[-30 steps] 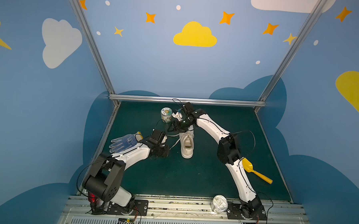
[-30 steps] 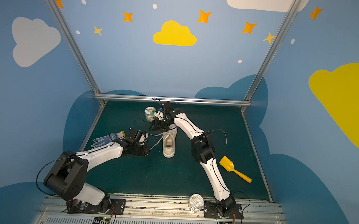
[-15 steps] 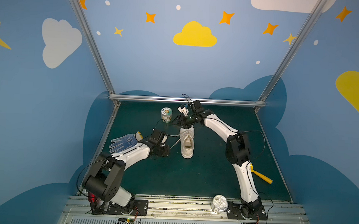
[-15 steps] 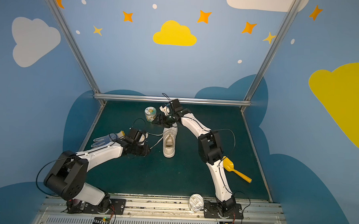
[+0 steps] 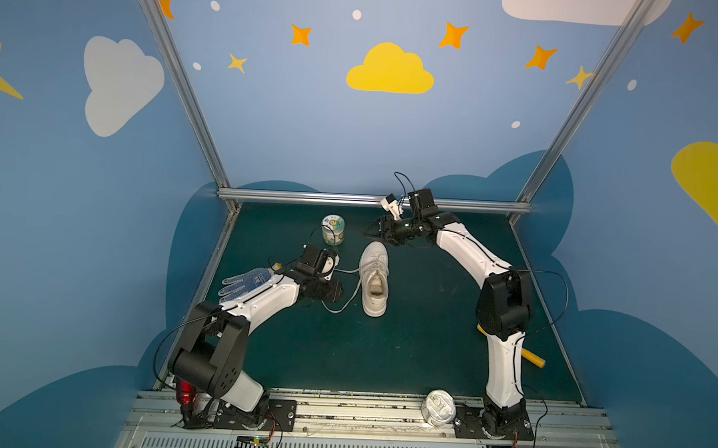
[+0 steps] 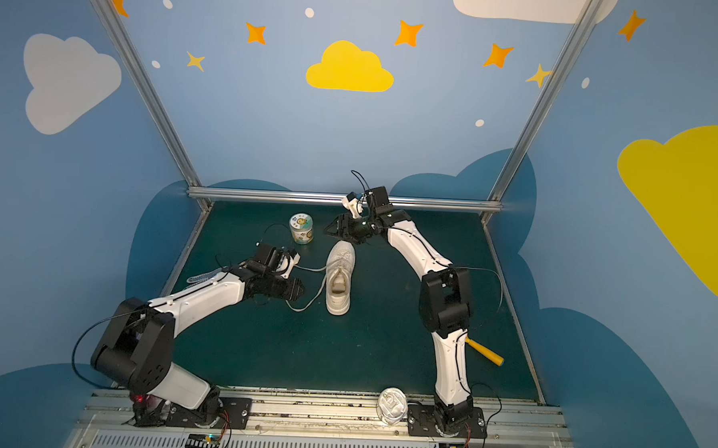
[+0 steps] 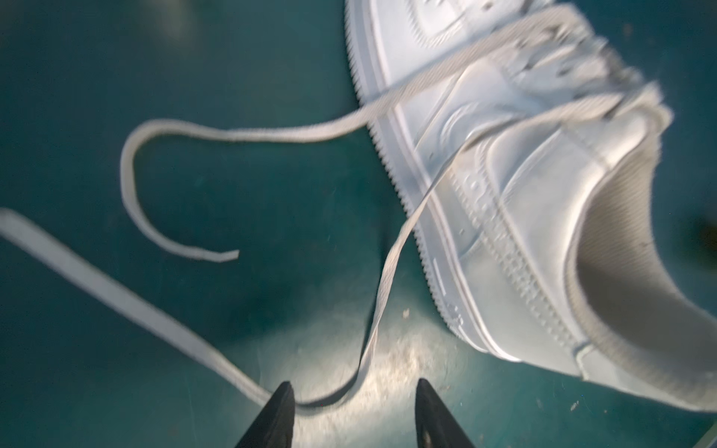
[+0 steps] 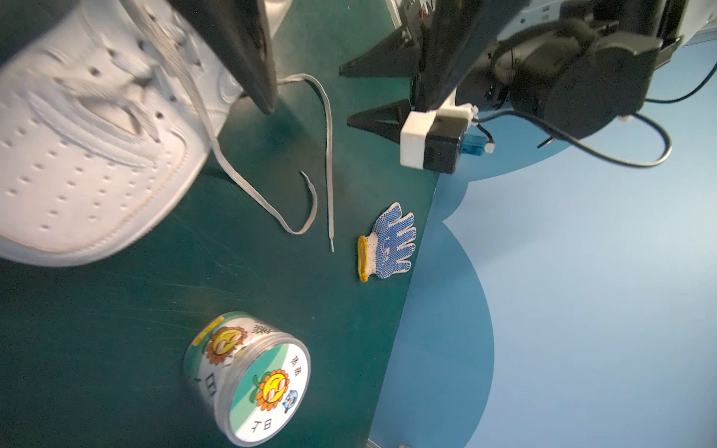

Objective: Tie the shoes

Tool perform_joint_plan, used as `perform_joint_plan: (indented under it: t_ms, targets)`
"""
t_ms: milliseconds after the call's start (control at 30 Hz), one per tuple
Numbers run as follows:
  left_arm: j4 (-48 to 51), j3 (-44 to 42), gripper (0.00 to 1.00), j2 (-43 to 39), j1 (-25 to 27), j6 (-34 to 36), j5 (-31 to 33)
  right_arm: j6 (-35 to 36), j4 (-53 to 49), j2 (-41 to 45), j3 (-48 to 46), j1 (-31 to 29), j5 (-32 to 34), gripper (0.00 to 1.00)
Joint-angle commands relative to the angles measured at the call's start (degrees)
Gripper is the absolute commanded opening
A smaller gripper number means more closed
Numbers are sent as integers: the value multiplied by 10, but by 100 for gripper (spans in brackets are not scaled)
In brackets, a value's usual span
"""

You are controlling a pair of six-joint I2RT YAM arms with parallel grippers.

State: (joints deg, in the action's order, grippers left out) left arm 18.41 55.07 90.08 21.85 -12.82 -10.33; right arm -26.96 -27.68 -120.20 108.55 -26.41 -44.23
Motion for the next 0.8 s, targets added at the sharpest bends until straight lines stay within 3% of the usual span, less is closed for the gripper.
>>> perform_joint_plan:
  t_ms: [0,200,767]
  targets:
    - [-8,26,45,54,-1,7,-65,44,-39,39,-23,17,-5,60]
    - [-82,44,39,121,-1,-41,-113,62,-54,77,-70,46,-13,59]
    - [-157,40,35,181,1,-14,-136,35,-44,110,-131,90,-68,57]
